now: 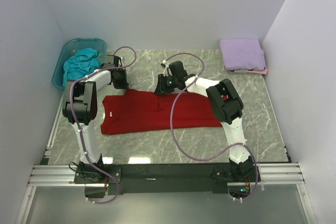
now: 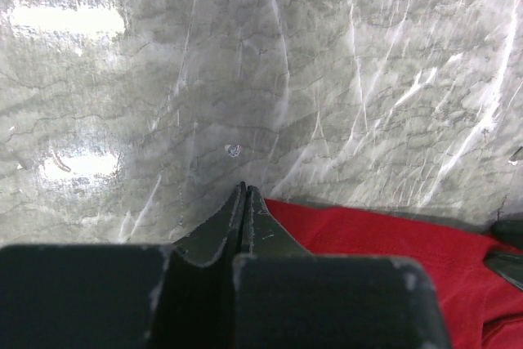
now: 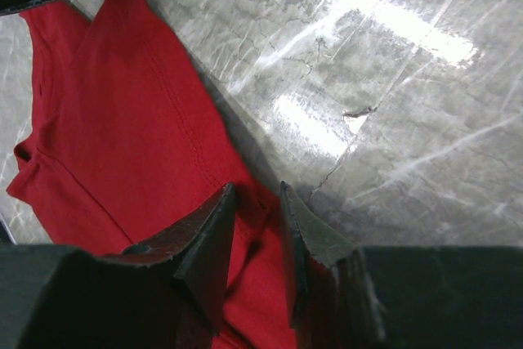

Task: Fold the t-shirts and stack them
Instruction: Fold the tshirt

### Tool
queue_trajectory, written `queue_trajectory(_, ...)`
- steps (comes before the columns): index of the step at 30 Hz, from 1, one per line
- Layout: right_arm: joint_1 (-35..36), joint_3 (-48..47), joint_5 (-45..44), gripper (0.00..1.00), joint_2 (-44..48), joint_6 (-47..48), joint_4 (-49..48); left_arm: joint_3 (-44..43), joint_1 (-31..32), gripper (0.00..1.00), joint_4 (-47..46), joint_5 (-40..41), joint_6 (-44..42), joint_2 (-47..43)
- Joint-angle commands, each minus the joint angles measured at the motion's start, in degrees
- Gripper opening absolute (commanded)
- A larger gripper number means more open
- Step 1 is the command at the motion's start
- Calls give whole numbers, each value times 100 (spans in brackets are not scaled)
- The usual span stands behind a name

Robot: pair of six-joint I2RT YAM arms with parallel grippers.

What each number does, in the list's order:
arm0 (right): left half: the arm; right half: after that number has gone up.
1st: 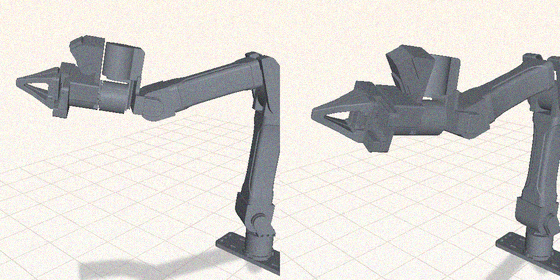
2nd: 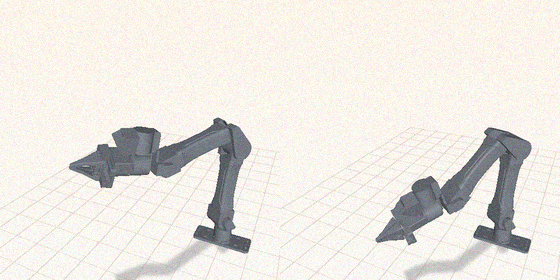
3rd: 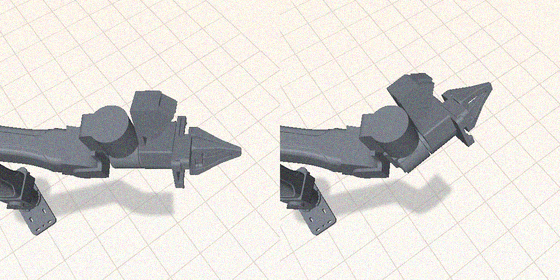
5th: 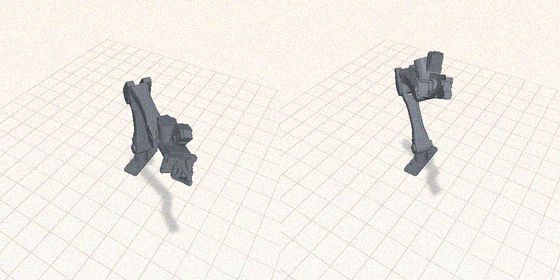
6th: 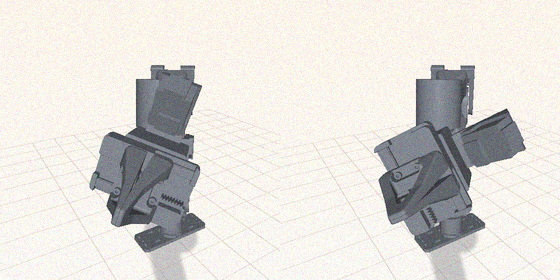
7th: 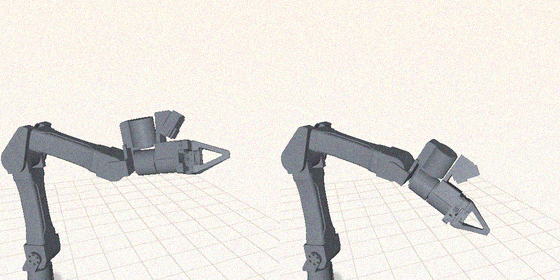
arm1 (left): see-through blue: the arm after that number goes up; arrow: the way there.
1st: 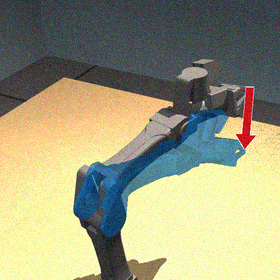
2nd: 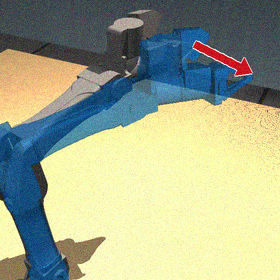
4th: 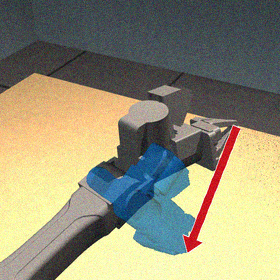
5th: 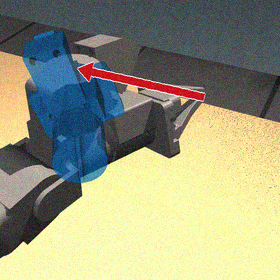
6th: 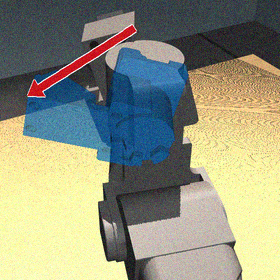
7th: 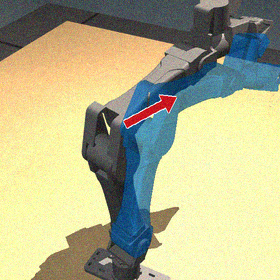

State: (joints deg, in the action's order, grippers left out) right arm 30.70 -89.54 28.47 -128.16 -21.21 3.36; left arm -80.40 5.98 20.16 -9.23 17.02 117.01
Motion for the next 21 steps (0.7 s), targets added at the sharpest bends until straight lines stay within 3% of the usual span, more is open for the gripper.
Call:
queue_trajectory(1,-20,-64,212,35,-166,-102,-239,-11,44,1,119,62,-111,208)
queue_trajectory(13,-20,24,124,0,115,196,-212,218,17,1,-241,71,-84,-450)
queue_trajectory(21,-11,59,45,0,344,416,-169,323,-53,1,-363,53,3,-758)
